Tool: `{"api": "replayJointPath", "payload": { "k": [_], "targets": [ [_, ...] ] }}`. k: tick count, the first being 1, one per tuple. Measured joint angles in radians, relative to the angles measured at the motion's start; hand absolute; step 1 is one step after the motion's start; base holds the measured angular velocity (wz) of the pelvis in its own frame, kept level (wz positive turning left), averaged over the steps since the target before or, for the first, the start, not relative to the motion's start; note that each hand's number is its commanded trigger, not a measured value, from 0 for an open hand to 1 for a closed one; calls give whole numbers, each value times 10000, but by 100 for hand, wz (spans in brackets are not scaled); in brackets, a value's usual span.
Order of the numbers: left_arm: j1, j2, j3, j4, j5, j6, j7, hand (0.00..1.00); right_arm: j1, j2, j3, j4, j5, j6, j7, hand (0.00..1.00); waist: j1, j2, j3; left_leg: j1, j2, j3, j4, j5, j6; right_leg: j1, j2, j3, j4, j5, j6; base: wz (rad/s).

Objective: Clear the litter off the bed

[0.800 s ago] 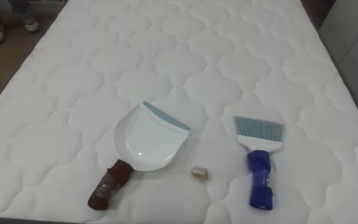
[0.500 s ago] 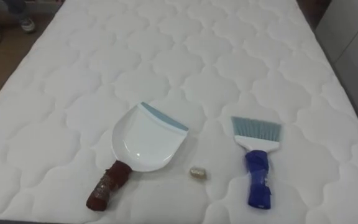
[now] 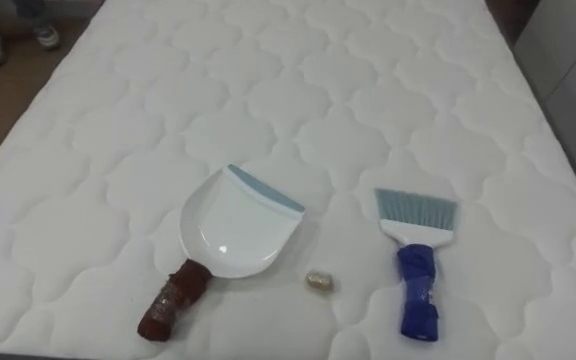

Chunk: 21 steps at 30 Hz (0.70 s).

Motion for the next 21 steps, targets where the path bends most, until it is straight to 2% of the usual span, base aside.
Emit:
{"api": "replayJointPath", "payload": {
  "k": [2,4,8,11,14,17,21],
  "targets": [
    [-108,-5,-1,-75,-70,-264,328,0,5,0,17,12,-1,-55,-49,0,0,18,15,6,-4,-2,-18,0,0,-8,-1,23,-4,0,1,-2],
    [-235,-22,-9,-241,-91,-586,718,0,12,0,22,17,-19,-138,-58,0,-6,-21,-16,25,-6,-7,-60,0,0,-27,4,66,-2,1,3,-7],
    [-263,-18,40,-934,-96,-775,1230,0,19,-65,20,15,-58,-289,-61,0,-1,3,-11,26,-30,-190,-66,1,0,18,0,82,20,6,11,-1],
    [-125,-20,71,-1893,-76,-1074,1715,0,29,-128,-6,91,-245,-330,-64,0,-9,1,0,2,-38,-294,-61,0,0,15,-4,25,26,8,13,8],
    [-151,-19,36,-3042,34,-1658,2042,0,7,-160,-14,102,-641,-382,-55,0,-15,17,-12,2,-34,-289,-59,1,0,12,-4,-1,57,8,13,3],
    [-235,9,-251,-3822,19,-1770,2285,0,35,-198,19,13,-714,-389,-36,0,-37,46,-45,14,-38,-273,-58,1,0,21,-6,6,65,14,22,0],
    [-542,34,-582,-3864,13,-1858,2395,0,34,-206,23,12,-729,-389,13,0,-44,68,-72,25,-36,-276,-58,2,2,30,-4,41,64,28,32,-1]
  ]
}}
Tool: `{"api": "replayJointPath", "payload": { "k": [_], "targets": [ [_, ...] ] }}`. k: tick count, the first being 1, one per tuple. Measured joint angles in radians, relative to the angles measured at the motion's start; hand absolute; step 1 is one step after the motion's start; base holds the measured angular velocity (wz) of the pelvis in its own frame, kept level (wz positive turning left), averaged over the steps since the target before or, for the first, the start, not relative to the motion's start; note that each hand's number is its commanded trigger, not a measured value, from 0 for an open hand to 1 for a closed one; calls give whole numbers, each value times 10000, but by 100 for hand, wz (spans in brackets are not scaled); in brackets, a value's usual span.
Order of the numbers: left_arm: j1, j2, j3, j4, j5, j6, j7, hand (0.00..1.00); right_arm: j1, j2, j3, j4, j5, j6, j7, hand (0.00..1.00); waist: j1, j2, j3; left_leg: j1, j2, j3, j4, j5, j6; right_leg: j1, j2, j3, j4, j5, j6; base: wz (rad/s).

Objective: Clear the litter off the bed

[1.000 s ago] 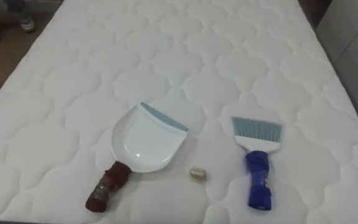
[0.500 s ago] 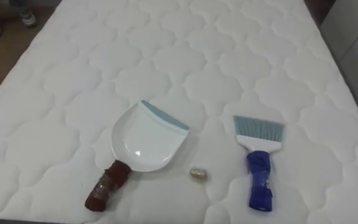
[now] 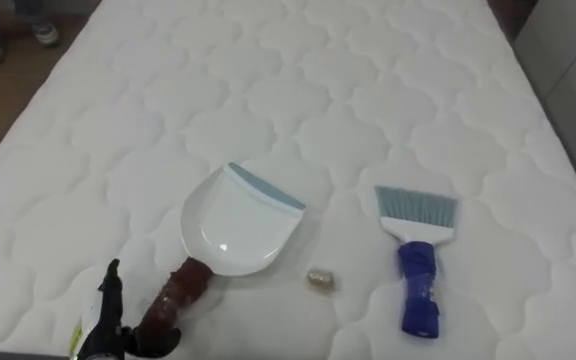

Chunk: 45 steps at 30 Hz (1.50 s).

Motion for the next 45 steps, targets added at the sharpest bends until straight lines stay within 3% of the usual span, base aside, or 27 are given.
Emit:
{"api": "replayJointPath", "payload": {
  "k": [11,17,26,31,45],
  "targets": [
    [-78,-23,-409,-725,2,-300,-2,0,-12,3,4,-2,-19,-2,57,0,-20,-47,-2,-9,5,-8,-5,0,0,-14,4,-1,-16,2,-2,0],
    [-177,-31,-492,-724,-75,-313,-6,0,-45,8,14,0,-16,-2,147,0,-86,-118,51,-15,8,-9,-5,0,0,-18,3,-20,-5,16,2,0],
    [-356,-29,-1033,-693,-67,-313,-15,0,-160,7,175,-9,112,-28,110,0,-242,-13,89,-28,10,78,-3,0,0,-62,4,26,-6,35,10,0],
    [-411,-22,-1198,-340,-54,-314,-2,0,-160,1,221,-11,321,-84,49,0,-274,59,23,-130,26,172,-3,0,0,-183,15,92,12,39,3,-5],
    [-681,56,-1625,430,-196,-315,119,0,-340,-136,786,28,858,-82,54,0,-580,52,27,-565,31,164,51,2,4,-688,1,108,198,43,-1,0]
  ]
}}
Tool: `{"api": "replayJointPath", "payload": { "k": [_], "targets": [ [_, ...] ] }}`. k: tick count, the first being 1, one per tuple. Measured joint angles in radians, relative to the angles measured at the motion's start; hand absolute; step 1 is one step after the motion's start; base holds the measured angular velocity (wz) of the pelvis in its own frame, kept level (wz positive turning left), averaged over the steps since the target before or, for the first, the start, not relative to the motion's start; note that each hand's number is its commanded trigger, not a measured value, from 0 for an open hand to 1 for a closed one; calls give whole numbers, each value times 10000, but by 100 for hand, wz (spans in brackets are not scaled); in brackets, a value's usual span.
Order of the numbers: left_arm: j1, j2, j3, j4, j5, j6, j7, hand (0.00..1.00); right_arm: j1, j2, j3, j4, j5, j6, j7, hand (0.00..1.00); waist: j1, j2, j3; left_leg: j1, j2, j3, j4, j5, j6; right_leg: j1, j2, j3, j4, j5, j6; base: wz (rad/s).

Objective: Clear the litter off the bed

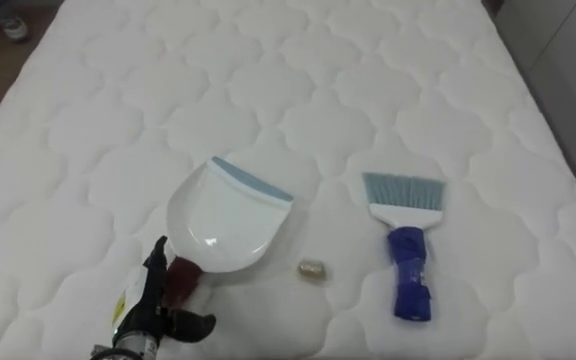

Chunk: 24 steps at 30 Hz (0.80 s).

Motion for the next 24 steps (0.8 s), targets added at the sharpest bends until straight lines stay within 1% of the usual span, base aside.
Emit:
{"api": "replayJointPath", "payload": {
  "k": [2,5,7,11,17,24],
  "targets": [
    [-183,5,-22,53,0,-32,188,0,-28,-19,-3,-9,19,-1,16,0,-26,4,5,-140,3,-2,16,2,2,-174,-1,7,79,3,-4,0],
    [-258,12,-30,134,-1,-76,327,0,-48,-46,-2,2,56,-1,59,0,-93,13,12,-172,5,-2,13,3,3,-221,2,8,92,3,-4,-1],
    [-364,20,-30,381,-1,-122,385,0,-60,-62,-2,1,63,-1,67,0,-136,31,23,-193,6,-6,10,3,3,-239,2,2,92,3,-4,0],
    [-380,32,-30,474,-2,-136,409,0,-60,-62,-1,22,215,-1,65,0,-213,35,26,-296,5,-48,19,3,2,-327,2,-18,90,3,-4,2],
    [-386,65,-35,575,-1,-138,595,0,-63,-65,-3,72,351,1,44,0,-218,57,41,-327,5,-60,10,3,2,-354,4,-27,85,3,-4,0],
    [-426,113,-44,783,-1,-139,1007,0,-77,-66,3,65,353,1,-17,0,-228,78,53,-355,5,-77,11,3,2,-374,2,-58,85,3,-4,0]
  ]
}}
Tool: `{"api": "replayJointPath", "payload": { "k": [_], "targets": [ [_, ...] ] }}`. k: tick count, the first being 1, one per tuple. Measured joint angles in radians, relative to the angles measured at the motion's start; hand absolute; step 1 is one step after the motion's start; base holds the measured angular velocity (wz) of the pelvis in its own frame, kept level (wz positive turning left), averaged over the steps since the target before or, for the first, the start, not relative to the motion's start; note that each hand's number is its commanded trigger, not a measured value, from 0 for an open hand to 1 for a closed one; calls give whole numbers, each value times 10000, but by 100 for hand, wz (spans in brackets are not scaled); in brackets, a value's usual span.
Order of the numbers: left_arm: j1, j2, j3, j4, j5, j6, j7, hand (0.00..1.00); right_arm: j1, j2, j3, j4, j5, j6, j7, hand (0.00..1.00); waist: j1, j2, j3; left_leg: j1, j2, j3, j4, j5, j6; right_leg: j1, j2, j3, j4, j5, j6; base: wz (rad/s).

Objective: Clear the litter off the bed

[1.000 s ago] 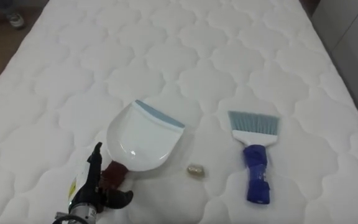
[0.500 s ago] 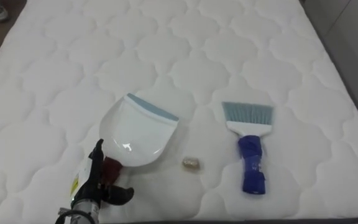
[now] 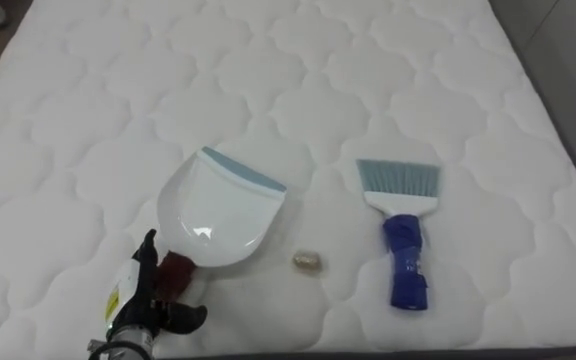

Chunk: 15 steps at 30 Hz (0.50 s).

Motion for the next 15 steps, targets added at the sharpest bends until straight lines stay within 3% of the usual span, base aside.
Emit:
{"api": "replayJointPath", "payload": {
  "k": [15],
  "targets": [
    [-135,4,-198,506,19,-15,48,0,-204,-29,216,257,59,9,2,0,4,-2,5,-367,-5,-92,183,0,-1,-226,-24,-205,29,3,-5,2]
  ]
}}
